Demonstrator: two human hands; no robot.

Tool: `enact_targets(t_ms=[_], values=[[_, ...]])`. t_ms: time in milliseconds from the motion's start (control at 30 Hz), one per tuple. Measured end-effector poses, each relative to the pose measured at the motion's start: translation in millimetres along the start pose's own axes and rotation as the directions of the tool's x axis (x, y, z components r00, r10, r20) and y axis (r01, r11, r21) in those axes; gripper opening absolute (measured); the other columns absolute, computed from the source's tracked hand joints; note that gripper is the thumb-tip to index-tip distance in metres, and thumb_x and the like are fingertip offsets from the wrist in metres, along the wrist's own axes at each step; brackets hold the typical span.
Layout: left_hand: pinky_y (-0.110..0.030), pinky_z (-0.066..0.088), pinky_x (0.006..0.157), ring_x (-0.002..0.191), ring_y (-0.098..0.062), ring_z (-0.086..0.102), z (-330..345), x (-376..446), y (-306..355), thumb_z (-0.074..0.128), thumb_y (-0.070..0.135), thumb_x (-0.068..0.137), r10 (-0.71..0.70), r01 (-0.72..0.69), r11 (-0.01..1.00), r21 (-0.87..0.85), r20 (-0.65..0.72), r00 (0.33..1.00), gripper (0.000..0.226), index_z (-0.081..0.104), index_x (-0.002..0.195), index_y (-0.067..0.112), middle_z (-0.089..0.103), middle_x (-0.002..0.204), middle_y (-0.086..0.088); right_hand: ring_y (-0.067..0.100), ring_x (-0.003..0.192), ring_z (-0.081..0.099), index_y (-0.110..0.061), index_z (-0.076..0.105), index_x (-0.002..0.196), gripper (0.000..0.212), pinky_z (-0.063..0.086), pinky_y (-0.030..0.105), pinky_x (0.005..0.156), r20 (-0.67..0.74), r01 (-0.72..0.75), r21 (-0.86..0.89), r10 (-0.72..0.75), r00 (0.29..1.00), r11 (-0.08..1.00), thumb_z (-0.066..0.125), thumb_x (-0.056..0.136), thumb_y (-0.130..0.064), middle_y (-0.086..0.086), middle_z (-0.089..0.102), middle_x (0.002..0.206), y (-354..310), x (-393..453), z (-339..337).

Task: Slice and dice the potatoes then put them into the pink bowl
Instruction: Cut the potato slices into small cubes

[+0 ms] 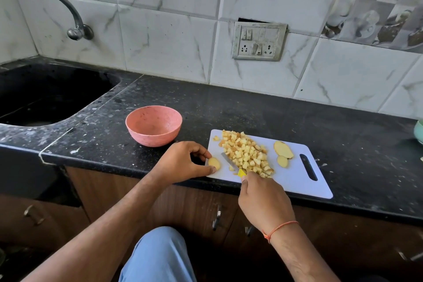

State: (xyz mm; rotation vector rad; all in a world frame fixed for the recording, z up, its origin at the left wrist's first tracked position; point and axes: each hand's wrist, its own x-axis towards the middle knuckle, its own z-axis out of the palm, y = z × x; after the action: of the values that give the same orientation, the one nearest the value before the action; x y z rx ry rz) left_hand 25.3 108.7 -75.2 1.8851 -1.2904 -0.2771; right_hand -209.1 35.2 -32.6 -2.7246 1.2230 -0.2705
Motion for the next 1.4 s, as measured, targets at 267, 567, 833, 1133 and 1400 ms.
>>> enact_targets(t_ms=[267, 567, 833, 1133, 1400], values=[[-0.023, 0.057, 0.070, 0.083, -0.002, 0.071, 2.0, 0.2, 0.3, 0.096, 0.052, 0.070, -0.006, 0.005, 1.000, -0.023, -0.017, 1.000, 0.035, 0.082, 0.097, 0.035, 0.075, 0.087, 0.023, 0.009, 0.068, 0.052, -0.024, 0.051, 0.098, 0.024, 0.031, 0.024, 0.053, -0.014, 0.054, 0.042, -0.053, 0.998, 0.998, 0.034, 0.110, -0.036, -0.007, 0.056, 0.078, -15.9, -6.6, -1.1], [-0.023, 0.057, 0.071, 0.081, -0.001, 0.071, 1.3, 0.7, 1.7, 0.096, 0.051, 0.070, -0.019, 0.019, 1.000, -0.020, -0.009, 1.000, 0.034, 0.082, 0.097, 0.035, 0.075, 0.085, 0.023, 0.015, 0.070, 0.051, -0.023, 0.049, 0.097, 0.019, 0.028, 0.026, 0.053, -0.029, 0.008, -0.016, -0.008, 1.000, 1.000, 0.037, 0.109, -0.032, -0.005, 0.055, 0.079, -19.5, -8.2, 2.6], [-0.031, 0.061, 0.075, 0.081, -0.002, 0.072, 1.8, 1.8, 2.5, 0.096, 0.053, 0.069, -0.035, 0.035, 0.999, -0.027, -0.008, 0.999, 0.035, 0.082, 0.096, 0.035, 0.076, 0.085, 0.022, 0.007, 0.062, 0.045, -0.024, 0.049, 0.098, 0.021, 0.023, 0.022, 0.049, -0.042, 0.016, 0.024, -0.015, 0.999, 1.000, 0.035, 0.110, -0.034, -0.008, 0.052, 0.076, -20.1, -10.0, -4.4], [-0.026, 0.060, 0.072, 0.079, -0.004, 0.072, 1.0, 2.3, 3.6, 0.096, 0.048, 0.071, -0.057, 0.058, 0.997, -0.054, 0.024, 0.998, 0.033, 0.082, 0.097, 0.034, 0.077, 0.084, 0.021, 0.012, 0.063, 0.045, -0.022, 0.044, 0.096, 0.018, 0.023, 0.024, 0.048, 0.034, 0.021, 0.006, -0.021, 0.999, 1.000, 0.036, 0.109, -0.033, -0.005, 0.051, 0.075, -27.5, -14.9, 0.9], [-0.027, 0.061, 0.074, 0.078, -0.006, 0.073, 0.6, 7.3, 3.3, 0.098, 0.045, 0.069, -0.106, 0.111, 0.991, -0.074, 0.066, 0.992, 0.032, 0.084, 0.095, 0.033, 0.078, 0.083, 0.018, 0.021, 0.074, 0.049, -0.017, 0.051, 0.100, 0.016, 0.032, 0.029, 0.055, 0.140, 0.032, 0.014, -0.033, 0.990, 0.999, 0.040, 0.105, -0.027, -0.002, 0.045, 0.078, -29.7, -2.1, 2.3]])
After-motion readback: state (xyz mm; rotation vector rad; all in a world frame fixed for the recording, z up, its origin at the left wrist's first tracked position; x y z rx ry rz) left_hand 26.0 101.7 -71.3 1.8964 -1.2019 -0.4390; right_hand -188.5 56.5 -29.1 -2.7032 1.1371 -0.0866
